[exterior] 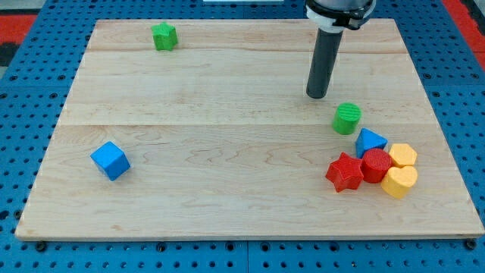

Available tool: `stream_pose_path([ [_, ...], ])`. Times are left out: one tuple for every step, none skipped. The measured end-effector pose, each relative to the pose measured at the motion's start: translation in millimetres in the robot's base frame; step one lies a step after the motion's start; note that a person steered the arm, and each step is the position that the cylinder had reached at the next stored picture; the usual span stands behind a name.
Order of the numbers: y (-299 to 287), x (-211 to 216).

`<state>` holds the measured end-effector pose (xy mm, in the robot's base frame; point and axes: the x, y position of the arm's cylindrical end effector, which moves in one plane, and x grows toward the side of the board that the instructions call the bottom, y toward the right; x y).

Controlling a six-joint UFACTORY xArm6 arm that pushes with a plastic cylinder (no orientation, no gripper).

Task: Place the green circle above the triangle

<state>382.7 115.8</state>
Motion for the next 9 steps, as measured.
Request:
stream_pose_path([
  [12, 34],
  [29, 51],
  [35, 70],
  [-18, 61],
  [-116, 57],
  [-230, 57],
  [-307, 66],
  [-343, 123],
  [-399, 144],
])
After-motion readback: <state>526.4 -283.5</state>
